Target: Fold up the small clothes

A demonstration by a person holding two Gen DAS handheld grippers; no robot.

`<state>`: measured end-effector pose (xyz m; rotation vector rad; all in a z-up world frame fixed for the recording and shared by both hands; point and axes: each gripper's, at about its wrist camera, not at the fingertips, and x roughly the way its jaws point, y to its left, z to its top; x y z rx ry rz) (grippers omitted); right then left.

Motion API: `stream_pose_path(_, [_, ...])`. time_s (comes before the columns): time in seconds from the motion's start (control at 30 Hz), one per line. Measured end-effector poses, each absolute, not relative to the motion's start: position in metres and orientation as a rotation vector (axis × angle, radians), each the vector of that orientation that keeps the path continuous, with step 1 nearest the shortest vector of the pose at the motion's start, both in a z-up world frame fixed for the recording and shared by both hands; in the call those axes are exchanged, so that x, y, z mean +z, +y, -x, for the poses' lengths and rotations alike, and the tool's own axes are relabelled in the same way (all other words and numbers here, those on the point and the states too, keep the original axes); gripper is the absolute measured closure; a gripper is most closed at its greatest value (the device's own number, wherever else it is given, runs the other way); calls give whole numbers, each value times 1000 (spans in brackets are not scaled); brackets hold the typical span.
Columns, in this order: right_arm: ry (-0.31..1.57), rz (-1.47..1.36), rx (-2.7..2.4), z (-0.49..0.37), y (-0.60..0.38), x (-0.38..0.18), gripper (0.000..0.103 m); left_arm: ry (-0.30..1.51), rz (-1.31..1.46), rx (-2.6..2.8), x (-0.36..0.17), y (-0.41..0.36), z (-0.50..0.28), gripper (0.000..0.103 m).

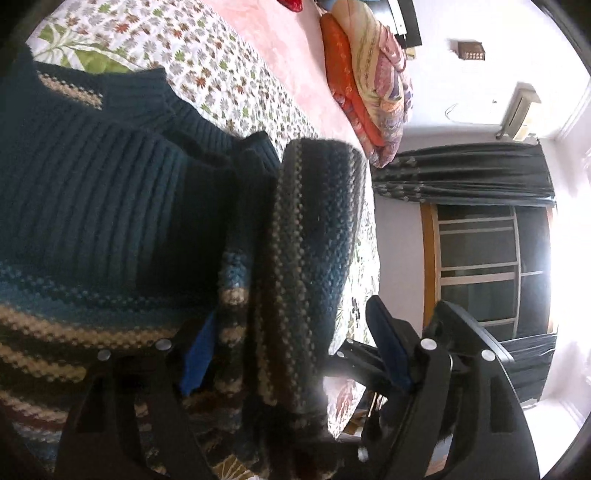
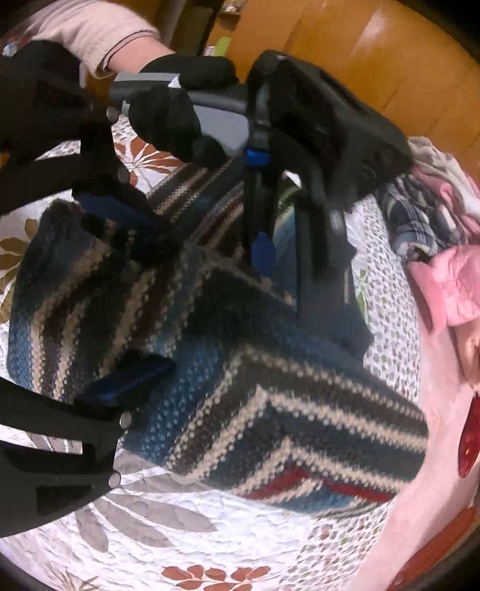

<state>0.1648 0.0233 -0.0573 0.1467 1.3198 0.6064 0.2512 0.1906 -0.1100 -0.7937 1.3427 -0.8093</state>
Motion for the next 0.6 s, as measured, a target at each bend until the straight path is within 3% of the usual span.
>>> stream_pose_path(0.17, [1321,-115,628,-161,28,-57,25,1311,712,-811,-98,163,-258,28])
stream_pose_path(0.33, [1322,-115,615,-160,26,-58,18,1284,633,-846,-88,139,-256,55])
stream_pose_path(0.47, [1324,-151,607,-160,18,-59,18,1310,613,-814,-99,126,-255,61])
stream_pose_path(0.53, [1327,-158,599,-163,16,-60,17,1303,603,-809,-101,125,-254,73])
stream_pose_path(0.6, [1331,-150,606,-162,13,-58,17,1291,587,-786,-100,127,-254,78])
